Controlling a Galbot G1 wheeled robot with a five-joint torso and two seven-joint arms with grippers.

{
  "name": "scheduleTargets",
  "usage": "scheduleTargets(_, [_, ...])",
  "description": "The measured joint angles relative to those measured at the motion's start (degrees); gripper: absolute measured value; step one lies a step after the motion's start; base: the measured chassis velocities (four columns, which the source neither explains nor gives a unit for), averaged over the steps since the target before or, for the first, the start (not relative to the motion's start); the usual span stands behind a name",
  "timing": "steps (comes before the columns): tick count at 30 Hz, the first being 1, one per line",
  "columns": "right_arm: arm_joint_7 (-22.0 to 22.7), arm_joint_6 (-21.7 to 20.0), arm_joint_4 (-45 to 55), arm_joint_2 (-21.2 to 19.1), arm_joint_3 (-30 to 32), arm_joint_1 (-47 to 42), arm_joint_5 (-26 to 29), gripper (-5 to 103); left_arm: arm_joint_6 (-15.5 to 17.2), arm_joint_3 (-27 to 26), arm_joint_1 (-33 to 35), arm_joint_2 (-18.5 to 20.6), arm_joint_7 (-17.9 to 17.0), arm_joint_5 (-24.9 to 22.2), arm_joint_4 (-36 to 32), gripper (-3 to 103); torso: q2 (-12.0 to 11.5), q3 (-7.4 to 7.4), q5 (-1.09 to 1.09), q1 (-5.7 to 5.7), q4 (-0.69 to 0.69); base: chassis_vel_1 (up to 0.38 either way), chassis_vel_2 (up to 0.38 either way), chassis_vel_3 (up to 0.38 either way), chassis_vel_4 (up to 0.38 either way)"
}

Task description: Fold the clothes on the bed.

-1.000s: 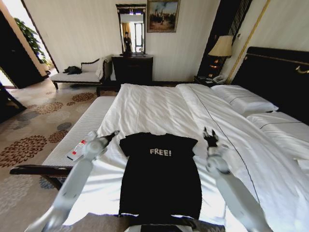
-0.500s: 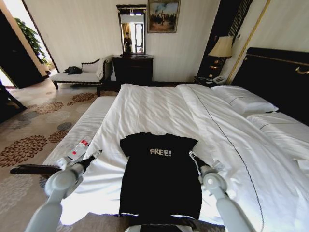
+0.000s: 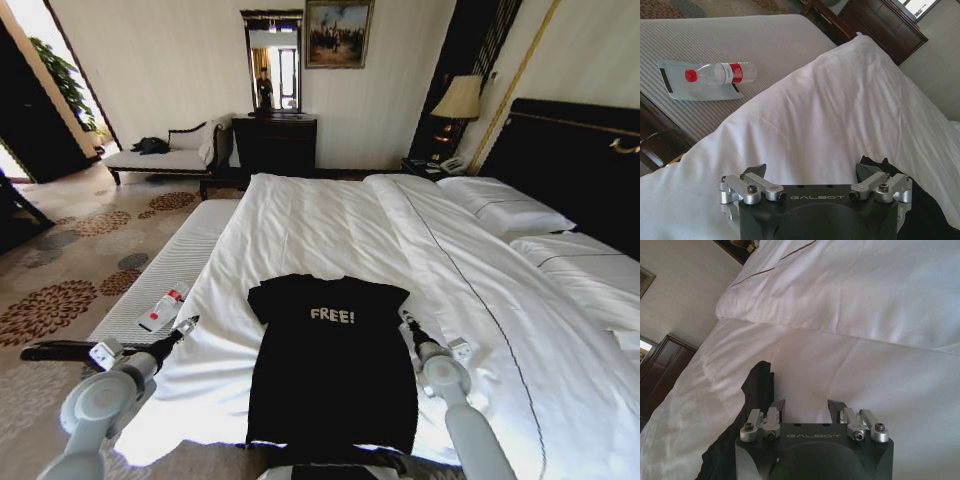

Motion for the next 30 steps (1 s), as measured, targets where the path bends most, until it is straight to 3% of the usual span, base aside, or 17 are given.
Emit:
scheduleTargets(4, [0.0, -0.1, -0.4, 0.5, -0.2, 0.1, 0.2, 41, 0.0, 0.2, -0.3, 0.0, -0.1, 0.0, 0.1, 100, 0.0, 0.00, 0.00, 0.01, 0.01, 0.000, 0.000, 0.000, 0.000])
scheduleTargets(8, [0.1, -0.2, -0.8, 1.1, -0.6, 0.1, 0.2, 36, 0.0, 0.2, -0.5, 0.2, -0.2, -0.1, 0.2, 100, 0.0, 0.00, 0.00, 0.00, 0.01, 0.000, 0.000, 0.000, 0.000])
scheduleTargets(13, [0.1, -0.3, -1.3, 1.7, -1.4, 0.3, -0.2, 39, 0.0, 0.0, -0.6, 0.4, -0.3, -0.2, 0.6, 100, 0.0, 0.00, 0.00, 0.00, 0.01, 0.000, 0.000, 0.000, 0.000])
scheduleTargets(16, [0.0, -0.3, -1.9, 2.1, -2.1, 0.9, -0.9, 30, 0.0, 0.0, -0.8, 0.5, -0.4, -0.2, 1.1, 100, 0.0, 0.00, 0.00, 0.00, 0.01, 0.000, 0.000, 0.000, 0.000])
scheduleTargets(25, [-0.3, 0.0, -3.6, 2.4, -2.6, 2.5, -1.8, 23, 0.0, 0.1, -1.5, 0.9, -0.4, -0.2, 2.3, 100, 0.0, 0.00, 0.00, 0.01, 0.01, 0.000, 0.000, 0.000, 0.000])
scheduleTargets(28, [-0.3, 0.3, -3.8, 2.5, -2.7, 3.0, -1.9, 8, 0.0, 0.3, -1.8, 1.0, -0.4, -0.1, 2.8, 100, 0.0, 0.00, 0.00, 0.01, 0.01, 0.000, 0.000, 0.000, 0.000])
scheduleTargets(30, [-0.3, 0.3, -3.8, 2.6, -2.7, 3.1, -1.9, 8, 0.0, 0.4, -1.9, 1.0, -0.4, -0.1, 3.0, 100, 0.0, 0.00, 0.00, 0.01, 0.01, 0.000, 0.000, 0.000, 0.000])
